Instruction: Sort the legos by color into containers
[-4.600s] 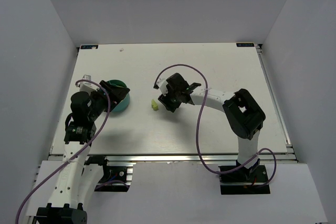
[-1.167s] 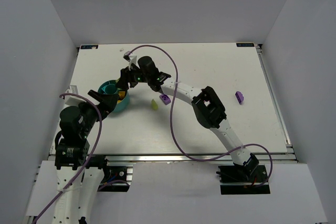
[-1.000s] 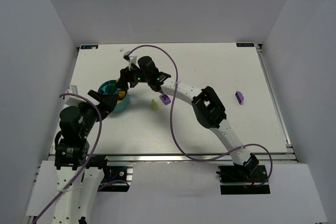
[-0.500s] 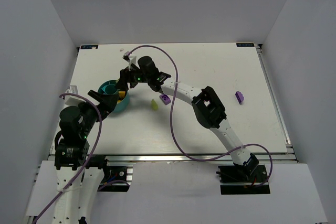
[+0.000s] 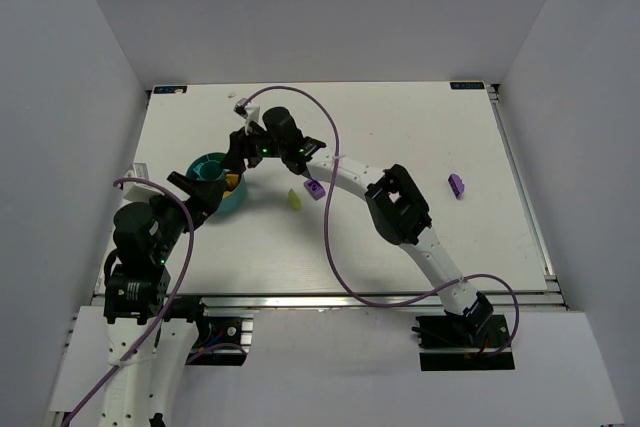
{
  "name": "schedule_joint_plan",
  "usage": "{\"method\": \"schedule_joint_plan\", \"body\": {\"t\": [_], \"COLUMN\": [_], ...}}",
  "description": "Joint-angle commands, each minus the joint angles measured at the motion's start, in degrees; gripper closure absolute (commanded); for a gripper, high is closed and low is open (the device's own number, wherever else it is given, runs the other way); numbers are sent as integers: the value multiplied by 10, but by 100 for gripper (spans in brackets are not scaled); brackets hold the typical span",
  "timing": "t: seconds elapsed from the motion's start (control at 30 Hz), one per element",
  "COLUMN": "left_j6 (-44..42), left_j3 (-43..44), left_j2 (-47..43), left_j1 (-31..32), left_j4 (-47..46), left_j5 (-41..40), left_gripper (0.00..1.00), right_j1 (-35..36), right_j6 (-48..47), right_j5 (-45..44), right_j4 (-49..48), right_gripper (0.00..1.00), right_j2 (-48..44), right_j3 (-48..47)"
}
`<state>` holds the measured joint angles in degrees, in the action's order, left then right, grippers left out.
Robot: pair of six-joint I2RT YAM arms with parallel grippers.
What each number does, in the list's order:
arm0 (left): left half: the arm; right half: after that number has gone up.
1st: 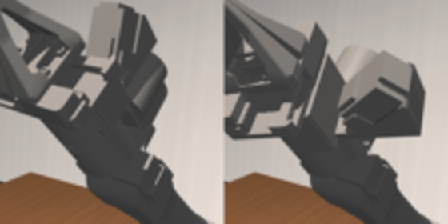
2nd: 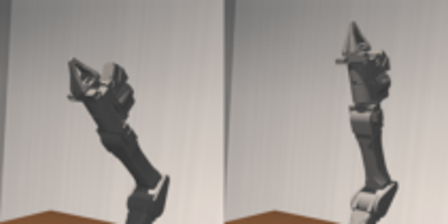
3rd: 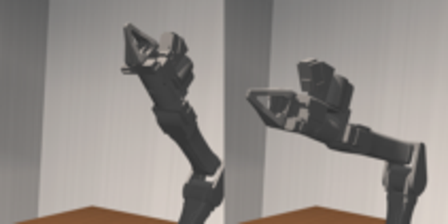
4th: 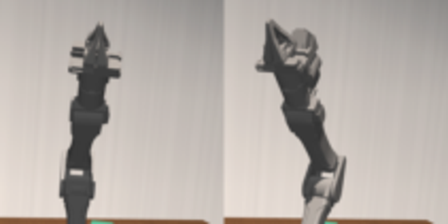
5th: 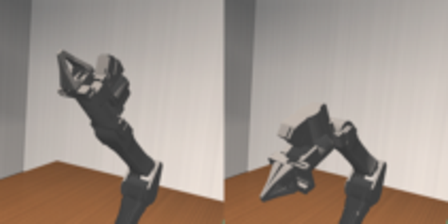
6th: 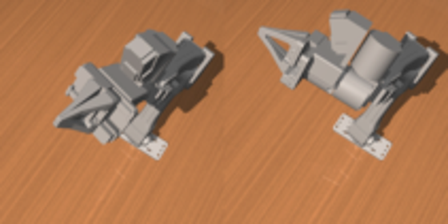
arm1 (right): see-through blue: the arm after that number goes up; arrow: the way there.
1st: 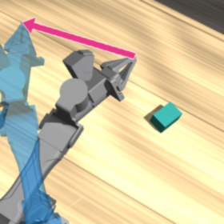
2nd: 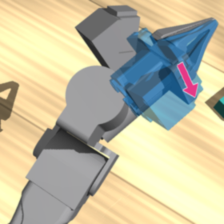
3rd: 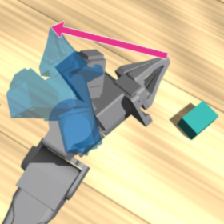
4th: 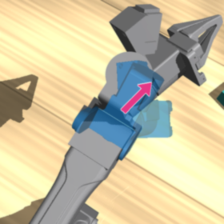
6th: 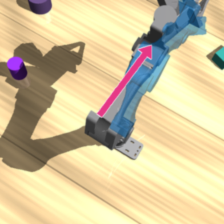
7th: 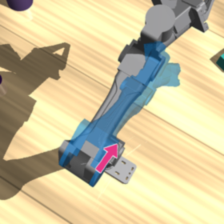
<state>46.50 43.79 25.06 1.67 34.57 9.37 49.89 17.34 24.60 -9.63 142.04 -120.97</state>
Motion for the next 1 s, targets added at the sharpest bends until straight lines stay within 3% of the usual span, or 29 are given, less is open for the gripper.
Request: {"method": "schedule_joint_plan", "body": {"t": [0.0,0.2,0.33,0.37,0.43,0.47,0.5,0.53,0.63,0.7,0.73,0.77,0.83,0.87,0.93,0.97], "left_j6": [-4,-3,-2,-1,3,6,9,10,17,23,27,32,46,64,88,112], "left_j3": [16,19,16,15,9,7,6,6,13,18,22,33,48,67,90,122], "left_j2": [0,1,10,16,39,50,62,88,153,181,195,223,257,297,347,374], "left_j1": [0,0,0,-1,0,0,0,0,1,7,24,38,102,132,218,241], "left_j4": [2,-1,-13,-26,-44,-65,-72,-78,-92,-95,-95,-91,-83,-72,-61,-36], "left_j5": [-7,-4,14,30,55,80,89,98,128,134,129,120,66,40,-33,-60], "left_gripper": [2,2,5,8,24,33,49,56,60,53,45,41,36,30,22,17], "right_j1": [1,0,-14,-19,-45,-57,-79,-93,-148,-197,-212,-225,-266,-278,-312,-320], "right_j6": [-7,-9,-66,-86,-159,-175,-205,-226,-303,-336,-344,-358,-385,-388,-387,-390], "right_j5": [8,5,-1,-3,21,34,53,55,85,141,147,153,150,150,125,121], "right_j4": [-29,-31,-17,-7,-8,-17,-31,-36,-10,79,111,142,186,193,208,212], "right_gripper": [40,39,39,37,32,13,11,11,11,12,18,37,63,86,89,77], "right_j2": [4,-1,-29,-50,-100,-119,-140,-182,-250,-272,-283,-311,-369,-388,-449,-469], "right_j3": [-21,-23,-21,-16,26,52,79,138,221,230,234,253,294,317,389,410]}}
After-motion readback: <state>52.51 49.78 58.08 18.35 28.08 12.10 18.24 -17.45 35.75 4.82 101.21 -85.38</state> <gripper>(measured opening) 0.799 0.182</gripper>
